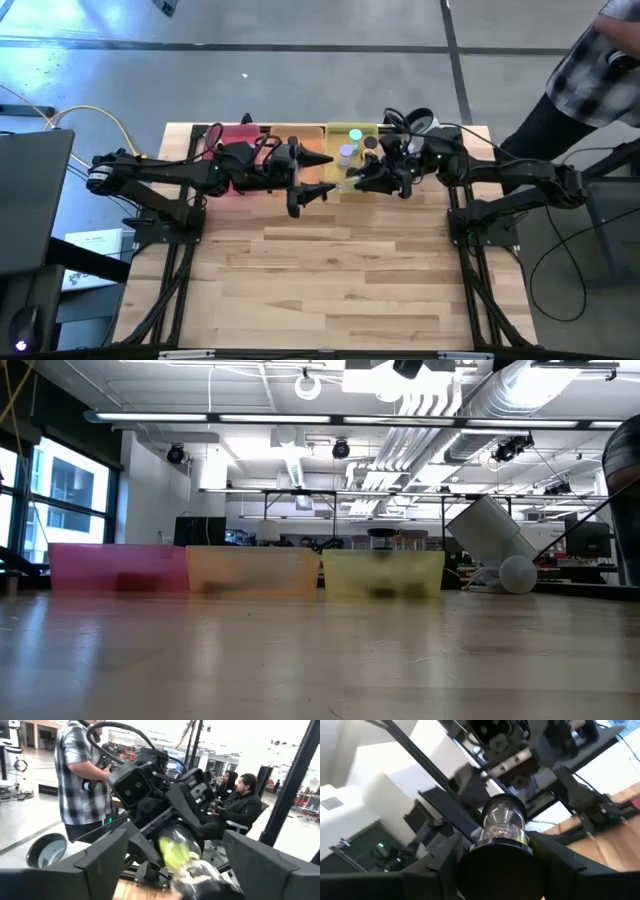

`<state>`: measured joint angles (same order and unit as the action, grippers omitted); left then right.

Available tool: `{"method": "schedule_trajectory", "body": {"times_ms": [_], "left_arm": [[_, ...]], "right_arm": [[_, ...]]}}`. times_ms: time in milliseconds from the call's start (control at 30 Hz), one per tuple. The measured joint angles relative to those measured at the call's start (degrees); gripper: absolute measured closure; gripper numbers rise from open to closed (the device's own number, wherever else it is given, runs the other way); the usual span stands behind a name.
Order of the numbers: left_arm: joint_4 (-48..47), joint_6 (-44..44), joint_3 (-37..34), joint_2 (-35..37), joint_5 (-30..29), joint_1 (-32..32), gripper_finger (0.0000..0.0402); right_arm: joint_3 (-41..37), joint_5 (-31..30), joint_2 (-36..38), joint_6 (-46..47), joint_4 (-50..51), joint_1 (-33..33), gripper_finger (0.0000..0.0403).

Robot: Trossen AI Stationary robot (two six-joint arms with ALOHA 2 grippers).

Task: Pick & Place Office items
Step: Put the green hourglass into the yellow bin

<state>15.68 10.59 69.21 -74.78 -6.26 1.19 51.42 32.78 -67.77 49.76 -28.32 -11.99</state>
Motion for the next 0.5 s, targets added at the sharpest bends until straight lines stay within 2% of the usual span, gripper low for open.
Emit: {"method": "schedule_trajectory", "body": {"times_ms": [200,400,500], "left_arm": [[-0.26,3.51,0.00,0.11,0.58,-0.02,0.0047],[-2.36,11.61,0.03,1.53,8.79,-2.27,0.0046],[-5.51,14.21,0.09,2.72,10.48,-3.47,0.0046]], "right_arm": [[-0.02,-0.77,2.25,-4.12,6.97,0.04,0.0209],[-0.02,-1.64,6.13,-9.74,18.13,-0.02,0.0209],[-0.02,-3.89,8.57,-14.65,25.35,-0.04,0.0209]]}}
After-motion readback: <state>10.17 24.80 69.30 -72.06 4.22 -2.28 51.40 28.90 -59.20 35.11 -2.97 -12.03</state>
